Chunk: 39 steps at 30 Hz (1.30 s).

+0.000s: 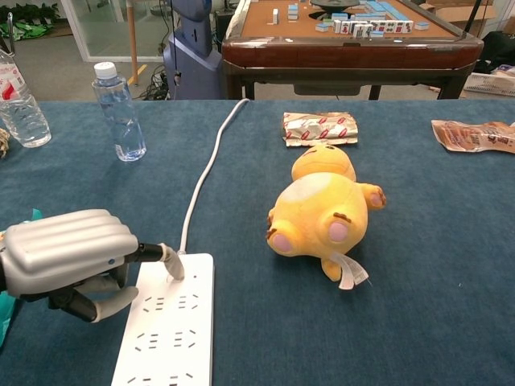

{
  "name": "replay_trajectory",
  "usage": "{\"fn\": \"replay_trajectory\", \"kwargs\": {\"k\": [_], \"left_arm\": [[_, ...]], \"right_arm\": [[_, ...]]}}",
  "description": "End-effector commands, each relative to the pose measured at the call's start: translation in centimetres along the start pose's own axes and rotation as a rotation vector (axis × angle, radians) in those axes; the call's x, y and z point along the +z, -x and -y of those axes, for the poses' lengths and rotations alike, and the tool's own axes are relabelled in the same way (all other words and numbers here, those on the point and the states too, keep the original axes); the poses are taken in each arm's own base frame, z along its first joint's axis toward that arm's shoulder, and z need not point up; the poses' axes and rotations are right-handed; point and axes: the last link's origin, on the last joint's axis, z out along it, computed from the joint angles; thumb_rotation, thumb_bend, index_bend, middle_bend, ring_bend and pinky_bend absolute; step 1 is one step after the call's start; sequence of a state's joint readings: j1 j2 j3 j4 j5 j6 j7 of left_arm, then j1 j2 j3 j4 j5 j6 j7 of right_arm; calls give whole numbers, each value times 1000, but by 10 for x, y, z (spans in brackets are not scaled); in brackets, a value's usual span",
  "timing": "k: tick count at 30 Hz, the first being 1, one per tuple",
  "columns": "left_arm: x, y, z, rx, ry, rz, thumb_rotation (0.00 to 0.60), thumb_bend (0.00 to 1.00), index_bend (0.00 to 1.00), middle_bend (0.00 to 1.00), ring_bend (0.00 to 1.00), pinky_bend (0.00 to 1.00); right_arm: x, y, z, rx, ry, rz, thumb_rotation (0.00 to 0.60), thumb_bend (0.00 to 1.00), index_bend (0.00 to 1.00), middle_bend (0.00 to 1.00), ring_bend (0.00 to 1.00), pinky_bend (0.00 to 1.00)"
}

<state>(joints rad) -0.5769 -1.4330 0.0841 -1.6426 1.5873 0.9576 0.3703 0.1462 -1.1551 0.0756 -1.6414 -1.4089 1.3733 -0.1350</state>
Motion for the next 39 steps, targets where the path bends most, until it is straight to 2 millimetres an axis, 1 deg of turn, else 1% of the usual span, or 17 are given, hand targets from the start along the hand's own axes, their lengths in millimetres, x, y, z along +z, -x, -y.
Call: {"fn": "replay_trajectory", "kwargs": {"k": [1, 5, 7, 10, 14, 19, 23, 25, 27, 29, 32, 36, 39], "left_arm": [[-8, -10, 1, -24, -7, -48, 600, 580, 337, 1000, 991, 1000], [-23, -23, 9, -46, -45, -109, 600, 580, 317, 1000, 985, 1000], [-34, -31, 17, -48, -82, -140, 600, 580, 299, 1000, 972, 1000], [-50, -44, 34, -53, -162, -197, 600, 574, 289, 990, 927, 1000], [-78, -65, 62, -100, -292, -303, 600, 570, 297, 914, 840, 1000], [-111, -78, 83, -122, -416, -365, 600, 569, 297, 831, 749, 981], [-133, -75, 95, -126, -517, -364, 600, 569, 307, 703, 677, 923], [-143, -68, 100, -118, -576, -329, 600, 567, 318, 596, 589, 863], [-152, -61, 105, -109, -633, -299, 600, 557, 356, 450, 461, 769], [-159, -56, 109, -115, -681, -295, 600, 553, 380, 390, 401, 699], [-173, -47, 115, -154, -761, -303, 600, 553, 386, 369, 376, 653], [-189, -39, 119, -188, -829, -309, 600, 552, 387, 369, 377, 647], [-197, -36, 120, -189, -854, -309, 600, 552, 393, 369, 377, 647]], "right_arm": [[0, 0, 0, 2, 1, -3, 600, 145, 461, 291, 251, 429], [1, 0, -1, 6, -1, -4, 600, 145, 461, 291, 251, 429], [1, 1, -1, 9, -3, -2, 600, 145, 461, 291, 251, 429], [1, 2, -1, 15, -7, -4, 600, 145, 461, 291, 250, 429], [2, 2, -1, 26, -14, -8, 600, 145, 461, 291, 251, 429], [4, 1, 1, 30, -25, -14, 600, 145, 461, 291, 251, 429], [4, -1, 4, 33, -35, -21, 600, 145, 461, 291, 251, 429], [5, -1, 5, 37, -40, -24, 600, 145, 461, 291, 251, 429], [6, -2, 5, 41, -42, -27, 600, 145, 461, 291, 251, 429], [7, -2, 5, 44, -43, -27, 600, 144, 461, 291, 251, 429], [8, -3, 5, 51, -43, -28, 600, 145, 461, 291, 251, 429], [10, -7, 6, 57, -43, -33, 600, 144, 461, 291, 251, 429], [11, -8, 8, 59, -51, -33, 600, 144, 461, 291, 251, 429]]}}
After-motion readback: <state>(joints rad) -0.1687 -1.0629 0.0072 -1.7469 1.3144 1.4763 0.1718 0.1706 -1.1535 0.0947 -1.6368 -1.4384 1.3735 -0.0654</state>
